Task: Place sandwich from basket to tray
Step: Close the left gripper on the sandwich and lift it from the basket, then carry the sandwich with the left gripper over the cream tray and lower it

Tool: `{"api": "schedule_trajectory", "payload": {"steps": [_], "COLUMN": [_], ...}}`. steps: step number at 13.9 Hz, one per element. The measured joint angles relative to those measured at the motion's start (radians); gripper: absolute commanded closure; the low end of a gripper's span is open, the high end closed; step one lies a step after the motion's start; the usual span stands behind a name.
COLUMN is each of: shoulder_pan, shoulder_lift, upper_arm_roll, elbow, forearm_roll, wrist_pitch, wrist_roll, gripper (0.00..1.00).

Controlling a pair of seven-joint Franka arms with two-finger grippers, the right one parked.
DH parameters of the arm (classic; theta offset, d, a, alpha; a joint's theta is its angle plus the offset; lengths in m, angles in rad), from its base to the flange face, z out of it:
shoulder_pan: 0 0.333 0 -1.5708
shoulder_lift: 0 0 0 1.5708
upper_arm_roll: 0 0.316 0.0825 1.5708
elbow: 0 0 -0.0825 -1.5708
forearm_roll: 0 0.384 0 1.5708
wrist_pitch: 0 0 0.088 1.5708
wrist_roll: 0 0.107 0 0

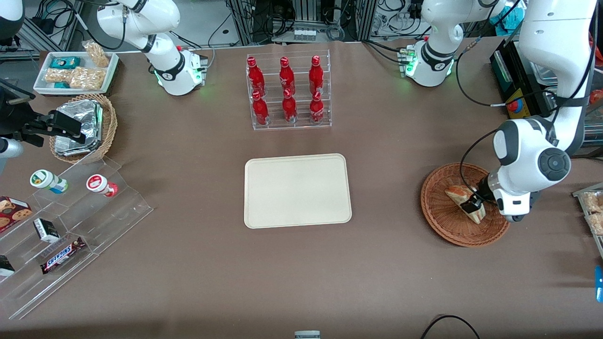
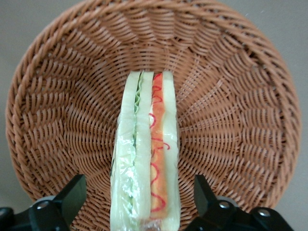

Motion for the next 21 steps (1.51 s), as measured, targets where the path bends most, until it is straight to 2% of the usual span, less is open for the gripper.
{"api": "schedule_trajectory", "payload": {"steps": [1, 4, 9, 11, 15, 18, 21], "shoulder_pan": [0.000, 0.000, -0.033, -0.111, -0.306, -0.454, -0.604], "shoulder_lift": [0.004, -0.005, -0.053, -0.062, -0.051, 0.001, 0.082], "upper_arm_roll": [-0.001, -0.001, -0.022, -0.031, -0.065, -0.072, -0.074], "elbow": [0.000, 0.020, 0.190, 0.217, 0.238, 0.281, 0.313], "forearm_roll": [0.000, 0.000, 0.001, 0.001, 0.001, -0.009, -0.017], "wrist_pitch": [-0.011, -0.089, -0.383, -0.409, -0.390, -0.311, -0.175], "wrist_roll": [0.000, 0.000, 0.016, 0.027, 0.093, 0.111, 0.026], "gripper": [0.89, 0.91, 0.96, 0.99, 0.95, 0.98, 1.00]}}
